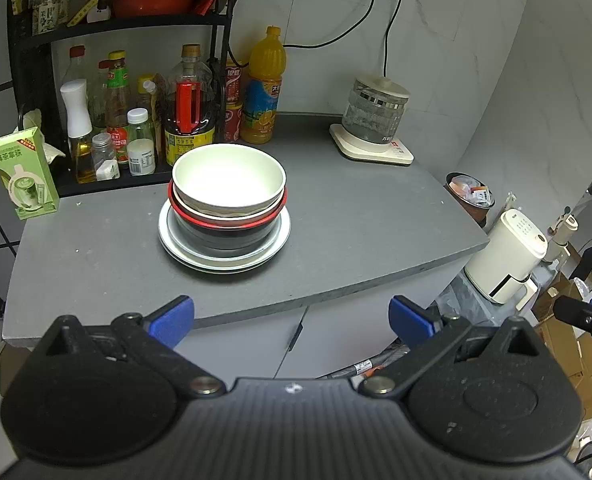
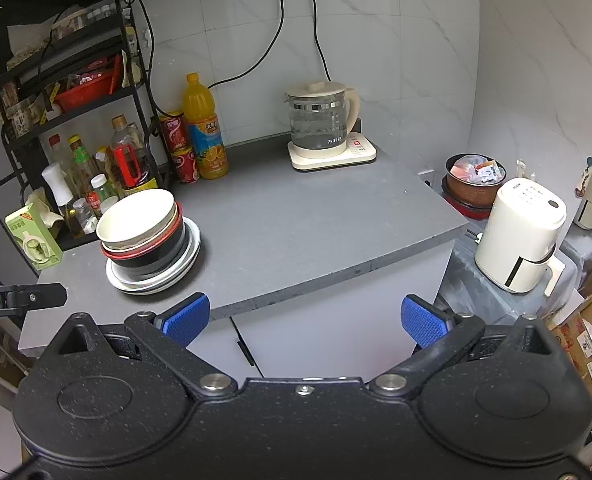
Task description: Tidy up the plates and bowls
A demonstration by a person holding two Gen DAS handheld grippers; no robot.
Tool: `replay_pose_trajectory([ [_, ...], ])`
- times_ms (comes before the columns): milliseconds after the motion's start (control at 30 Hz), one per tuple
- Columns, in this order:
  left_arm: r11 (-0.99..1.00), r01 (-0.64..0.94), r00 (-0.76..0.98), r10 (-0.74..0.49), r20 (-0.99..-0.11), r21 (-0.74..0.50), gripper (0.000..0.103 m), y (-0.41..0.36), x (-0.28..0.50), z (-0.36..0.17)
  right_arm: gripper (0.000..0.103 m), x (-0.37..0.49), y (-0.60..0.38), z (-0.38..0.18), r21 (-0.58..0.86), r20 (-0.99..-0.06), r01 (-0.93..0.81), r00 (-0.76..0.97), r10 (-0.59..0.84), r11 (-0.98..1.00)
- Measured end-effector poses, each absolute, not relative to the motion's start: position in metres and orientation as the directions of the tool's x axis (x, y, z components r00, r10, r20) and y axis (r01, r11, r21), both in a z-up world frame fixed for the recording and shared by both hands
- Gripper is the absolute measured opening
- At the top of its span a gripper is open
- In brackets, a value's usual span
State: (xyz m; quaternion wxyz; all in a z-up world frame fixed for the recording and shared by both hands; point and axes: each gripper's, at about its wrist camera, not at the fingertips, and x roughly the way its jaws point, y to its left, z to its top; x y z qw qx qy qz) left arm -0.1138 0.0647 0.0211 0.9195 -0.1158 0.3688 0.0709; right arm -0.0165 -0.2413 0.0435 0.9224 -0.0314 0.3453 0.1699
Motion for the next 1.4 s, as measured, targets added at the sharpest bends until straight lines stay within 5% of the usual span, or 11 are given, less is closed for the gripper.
replay_pose_trajectory([
  [1400, 0.967, -0.204, 0.719, 0.043, -0.694, -0.152, 0.102, 0.0711, -0.1191, 0.0212, 0.103, -0.0237, -0.2383, 0.0379, 0.059, -0.654, -0.311, 0.706, 0.272, 0.948],
])
